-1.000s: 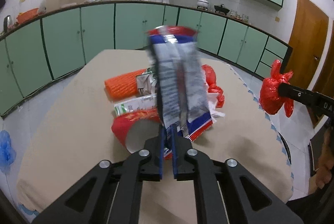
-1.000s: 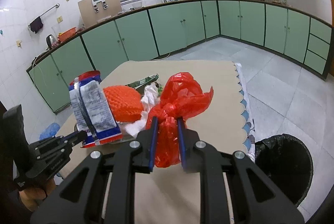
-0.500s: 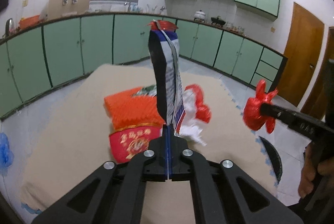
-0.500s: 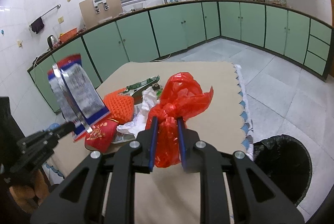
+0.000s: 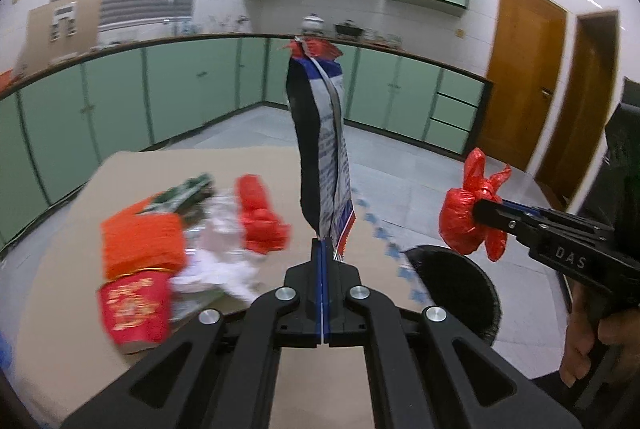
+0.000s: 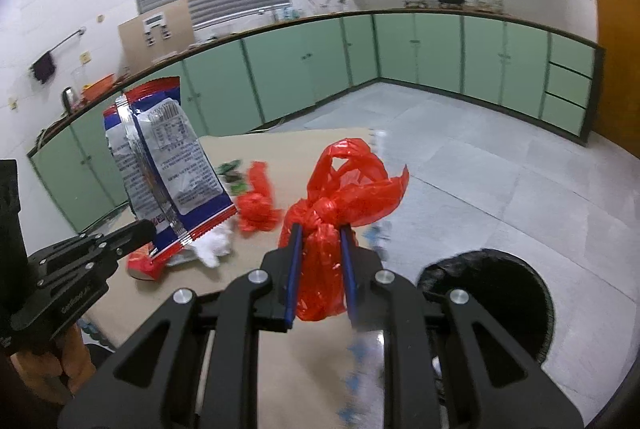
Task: Collect trash
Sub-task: 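Carry the wrapper and red bag to the bin and release both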
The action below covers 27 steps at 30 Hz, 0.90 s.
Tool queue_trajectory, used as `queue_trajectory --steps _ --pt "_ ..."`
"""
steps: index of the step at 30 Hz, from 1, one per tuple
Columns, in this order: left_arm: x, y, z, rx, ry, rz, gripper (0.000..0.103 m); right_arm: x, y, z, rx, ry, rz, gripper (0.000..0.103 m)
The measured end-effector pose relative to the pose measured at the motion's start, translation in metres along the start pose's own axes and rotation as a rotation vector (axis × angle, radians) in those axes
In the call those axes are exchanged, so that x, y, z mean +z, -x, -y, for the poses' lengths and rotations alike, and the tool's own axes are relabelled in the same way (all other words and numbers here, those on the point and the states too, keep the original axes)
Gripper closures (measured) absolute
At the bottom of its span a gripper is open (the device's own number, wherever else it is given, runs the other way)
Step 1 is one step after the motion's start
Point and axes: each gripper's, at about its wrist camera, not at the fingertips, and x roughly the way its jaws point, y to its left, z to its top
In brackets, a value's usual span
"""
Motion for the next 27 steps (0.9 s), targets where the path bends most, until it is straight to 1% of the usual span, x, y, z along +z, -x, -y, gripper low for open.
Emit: queue_trajectory --steps 6,10,12,16,21,23,25,26,27 --pt "0.005 -0.037 0.056 -0.095 -0.061 -0.038 0.103 -0.018 0.005 0.058 -0.099 -0.061 -0.008 0.086" --pt "0.007 -0.071 0.092 -0.156 -0.101 -0.079 0.103 -0.038 -0.006 0.107 -0.185 -0.116 -0.040 0.086" --pt "0.003 -0.088 0.111 -0.175 -0.126 -0.097 0.103 -0.051 -0.014 0.135 -0.234 -0.140 -0.063 0.086" --pt "-0.003 -0.127 0.144 -0.218 -0.156 -0.151 0.103 -0.076 -0.032 0.179 -0.295 -0.203 -0.100 0.086" --pt "-0.014 -0.178 0.174 -0.250 -0.170 -0.245 0.103 -0.098 -0.057 0.218 -0.334 -0.259 -0.140 0.086" --pt "-0.019 -0.195 0.184 -0.253 -0.180 -0.276 0.103 -0.102 -0.067 0.230 -0.340 -0.275 -0.154 0.083" --pt "-0.021 -0.210 0.191 -0.253 -0.179 -0.306 0.099 -0.105 -0.076 0.239 -0.346 -0.297 -0.171 0.082" --pt "-0.022 -0.219 0.194 -0.244 -0.178 -0.319 0.098 -0.107 -0.078 0.244 -0.348 -0.310 -0.176 0.077" --pt "-0.024 -0.227 0.197 -0.247 -0.178 -0.346 0.093 -0.108 -0.079 0.247 -0.350 -0.320 -0.179 0.074"
